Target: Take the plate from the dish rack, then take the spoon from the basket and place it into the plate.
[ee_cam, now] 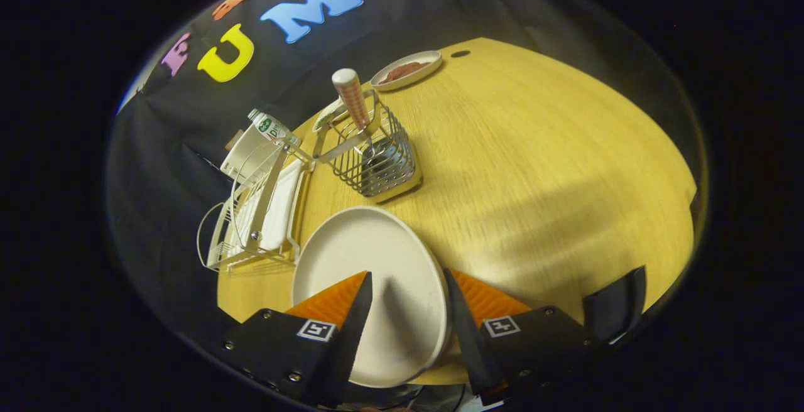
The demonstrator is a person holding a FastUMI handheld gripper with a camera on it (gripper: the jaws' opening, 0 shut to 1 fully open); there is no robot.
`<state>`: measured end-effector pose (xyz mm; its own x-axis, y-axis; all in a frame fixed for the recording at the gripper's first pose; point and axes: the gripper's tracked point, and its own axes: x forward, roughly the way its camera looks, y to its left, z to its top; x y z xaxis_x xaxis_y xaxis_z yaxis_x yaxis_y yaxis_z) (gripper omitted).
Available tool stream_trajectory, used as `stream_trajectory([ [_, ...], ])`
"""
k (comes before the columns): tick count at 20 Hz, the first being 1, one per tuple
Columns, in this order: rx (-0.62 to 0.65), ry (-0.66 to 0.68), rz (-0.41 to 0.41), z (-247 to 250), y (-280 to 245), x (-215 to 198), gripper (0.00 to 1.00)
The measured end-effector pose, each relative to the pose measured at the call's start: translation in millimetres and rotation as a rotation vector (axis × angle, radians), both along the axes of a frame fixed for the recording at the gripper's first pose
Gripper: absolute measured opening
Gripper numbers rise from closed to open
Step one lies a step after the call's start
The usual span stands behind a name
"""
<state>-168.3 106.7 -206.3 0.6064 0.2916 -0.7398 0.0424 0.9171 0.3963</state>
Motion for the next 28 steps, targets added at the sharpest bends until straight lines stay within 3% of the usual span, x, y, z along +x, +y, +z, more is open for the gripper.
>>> stream_trajectory([
  [2, -0.071, -0.056, -0.031, 12.6, -20.2, 5.5, 0.71],
  [7, -0.199, -0.402, -0.093, 106.7, -53.7, 34.1, 0.71],
  [10, -0.259, -0.551, -0.084, 145.9, -59.1, 51.5, 0.71],
  [16, -0.264, -0.759, -0.043, 195.8, -55.3, 77.8, 0.71],
  [18, -0.27, -0.804, -0.012, 192.5, -47.2, 86.3, 0.71],
  [28, -0.282, -0.789, 0.095, 124.3, 0.7, 135.4, 0.67],
])
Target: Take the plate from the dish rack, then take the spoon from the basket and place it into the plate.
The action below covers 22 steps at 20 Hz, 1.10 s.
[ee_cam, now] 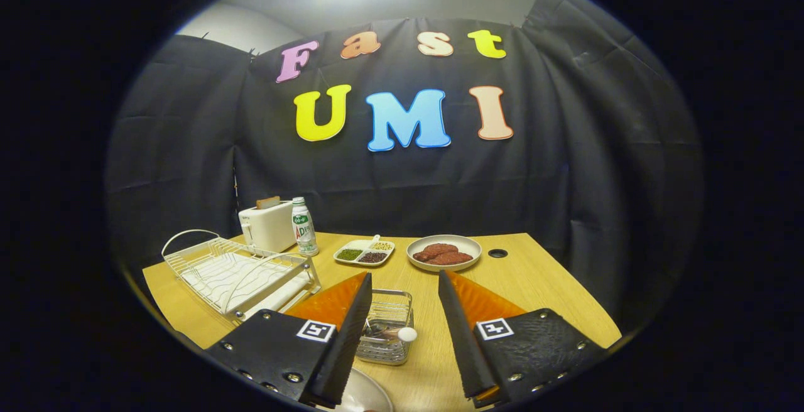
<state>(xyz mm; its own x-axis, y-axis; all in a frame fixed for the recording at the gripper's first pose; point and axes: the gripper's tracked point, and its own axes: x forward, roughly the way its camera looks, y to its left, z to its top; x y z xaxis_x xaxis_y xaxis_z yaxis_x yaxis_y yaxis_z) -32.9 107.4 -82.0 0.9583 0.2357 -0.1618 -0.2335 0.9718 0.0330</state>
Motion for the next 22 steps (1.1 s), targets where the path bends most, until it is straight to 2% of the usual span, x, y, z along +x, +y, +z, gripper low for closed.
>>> stream_trajectory([
  [3, 0.011, 0.038, -0.025, -18.4, -2.1, 11.1, 0.67],
  [5, 0.017, 0.053, -0.006, -30.1, 1.6, 17.5, 0.52],
  [7, 0.019, 0.065, 0.013, -29.7, 6.3, 14.5, 0.22],
  [8, 0.017, 0.078, 0.027, -32.1, 9.1, 10.0, 0.22],
  [10, 0.023, 0.089, 0.031, -29.9, 12.0, 9.1, 0.11],
  [12, 0.012, 0.088, 0.026, -22.4, 10.8, 4.6, 0.11],
  [13, 0.004, 0.092, 0.028, -17.4, 10.4, 3.7, 0.06],
  [22, -0.032, 0.055, -0.008, 49.4, 8.1, -13.7, 0.05],
])
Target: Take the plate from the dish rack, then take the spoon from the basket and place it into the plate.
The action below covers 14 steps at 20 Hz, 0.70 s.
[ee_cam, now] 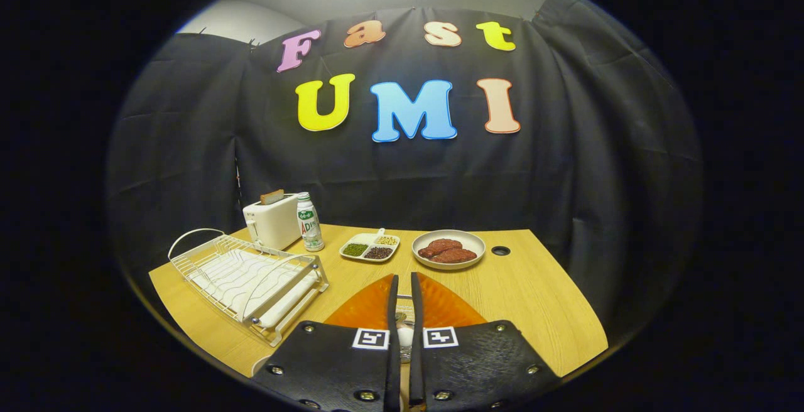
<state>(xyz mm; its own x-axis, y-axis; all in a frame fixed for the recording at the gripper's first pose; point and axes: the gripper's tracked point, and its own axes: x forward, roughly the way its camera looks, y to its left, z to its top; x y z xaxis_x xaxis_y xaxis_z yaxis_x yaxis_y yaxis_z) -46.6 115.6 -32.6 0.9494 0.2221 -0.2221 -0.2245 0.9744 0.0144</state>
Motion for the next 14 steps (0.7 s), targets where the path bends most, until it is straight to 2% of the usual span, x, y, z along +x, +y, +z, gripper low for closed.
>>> stream_trajectory([
  [11, -0.009, -0.025, -0.033, 79.6, 7.9, -51.9, 0.05],
  [14, -0.009, -0.014, -0.008, 85.9, 16.8, -63.2, 0.05],
])
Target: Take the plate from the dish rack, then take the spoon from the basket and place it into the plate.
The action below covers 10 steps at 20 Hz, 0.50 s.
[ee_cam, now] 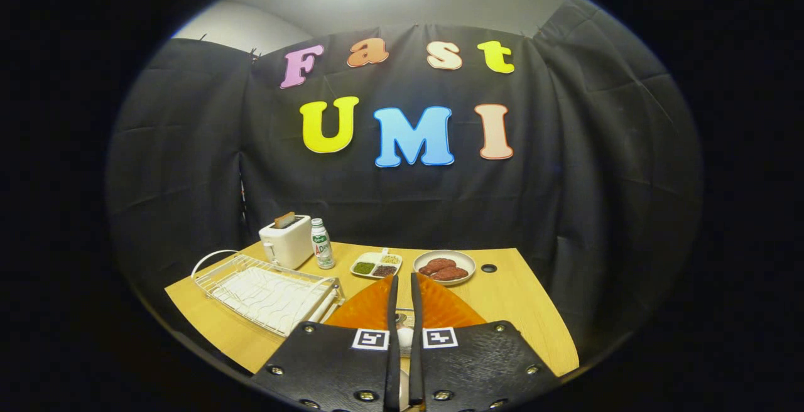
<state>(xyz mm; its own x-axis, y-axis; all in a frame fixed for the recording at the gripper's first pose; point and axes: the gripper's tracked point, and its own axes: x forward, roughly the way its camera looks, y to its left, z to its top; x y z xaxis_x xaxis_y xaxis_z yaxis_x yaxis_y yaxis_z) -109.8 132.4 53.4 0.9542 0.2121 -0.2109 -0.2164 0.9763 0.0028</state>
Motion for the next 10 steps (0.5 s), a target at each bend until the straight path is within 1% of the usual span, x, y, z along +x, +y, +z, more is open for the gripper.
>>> stream_trajectory([
  [3, -0.047, 0.018, 0.007, -0.1, 0.8, -7.3, 0.05],
  [5, -0.057, 0.043, 0.014, -5.4, 8.7, -15.7, 0.05],
  [7, -0.069, 0.066, 0.025, -14.3, 18.4, -22.5, 0.05],
  [10, -0.067, 0.128, 0.063, -40.0, 40.5, -35.8, 0.05],
])
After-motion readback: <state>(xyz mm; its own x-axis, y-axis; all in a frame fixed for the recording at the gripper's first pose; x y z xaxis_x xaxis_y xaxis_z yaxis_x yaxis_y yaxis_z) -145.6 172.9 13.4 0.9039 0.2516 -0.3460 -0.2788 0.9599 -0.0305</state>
